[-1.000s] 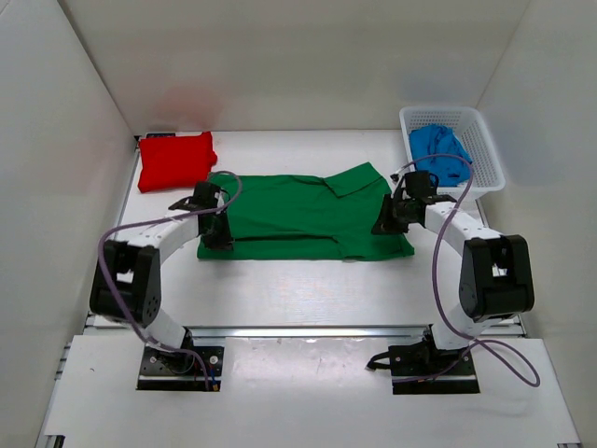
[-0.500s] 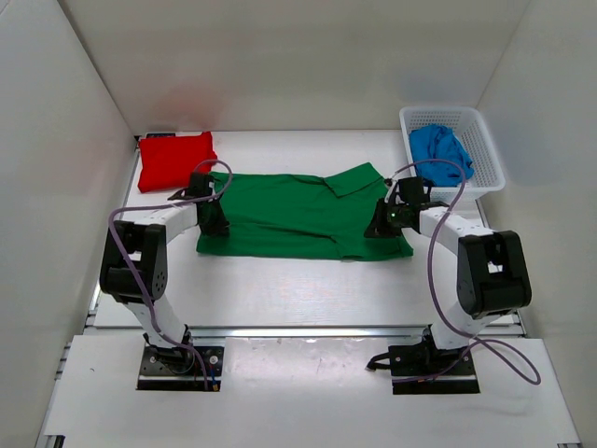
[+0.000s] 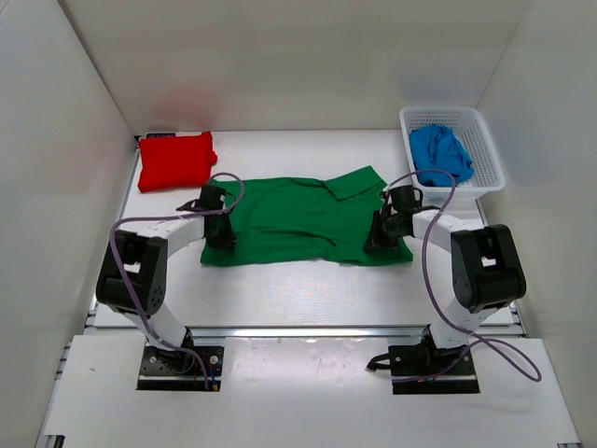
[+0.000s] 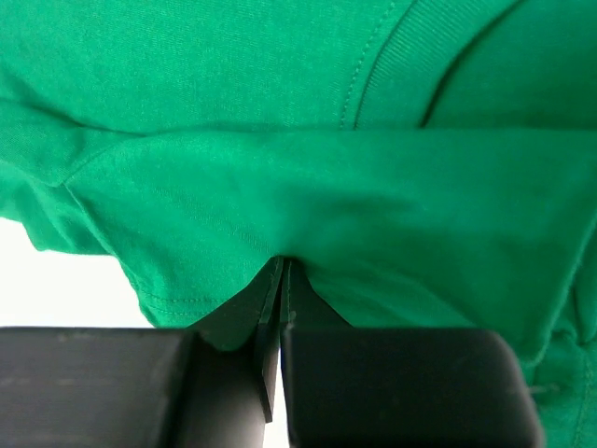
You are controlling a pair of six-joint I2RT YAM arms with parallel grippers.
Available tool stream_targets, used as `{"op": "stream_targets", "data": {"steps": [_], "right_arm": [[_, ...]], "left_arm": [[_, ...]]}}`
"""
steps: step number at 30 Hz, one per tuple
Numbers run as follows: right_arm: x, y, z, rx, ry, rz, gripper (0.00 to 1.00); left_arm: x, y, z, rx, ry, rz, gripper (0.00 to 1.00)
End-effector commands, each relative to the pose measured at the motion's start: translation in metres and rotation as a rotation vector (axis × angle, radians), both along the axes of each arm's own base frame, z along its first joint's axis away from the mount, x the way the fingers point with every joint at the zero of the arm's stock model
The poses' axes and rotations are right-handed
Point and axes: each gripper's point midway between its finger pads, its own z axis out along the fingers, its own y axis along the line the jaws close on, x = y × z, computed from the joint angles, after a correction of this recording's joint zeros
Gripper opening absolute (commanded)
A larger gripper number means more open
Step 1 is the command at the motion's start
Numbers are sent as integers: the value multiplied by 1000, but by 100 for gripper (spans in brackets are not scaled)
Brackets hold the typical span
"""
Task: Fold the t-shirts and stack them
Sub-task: Fold the flattened tshirt in 1/3 of the way
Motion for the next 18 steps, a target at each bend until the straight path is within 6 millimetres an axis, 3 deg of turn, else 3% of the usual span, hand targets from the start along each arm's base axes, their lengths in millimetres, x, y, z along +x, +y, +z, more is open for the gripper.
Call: {"op": "stream_targets", "data": {"steps": [1,9,13,16,18], "right_arm": [[-42,-5,-10,-41,89,4,0],[-87,-10,-15,-74,150,13,1],[-108,-7,-12,-85,158,41,0],[-104,-8,3,-86,109,36,0],[-85,-4,32,-64,3,42,1]], "left_arm": [[-57,7,-16,49,142,-27,24],[-93,30,-7,85,117,1,23],[-91,44,9,103,53,36,29],[-82,42,35,98,-2,24,26],[-70,37,57,60,-67,12,25]]}}
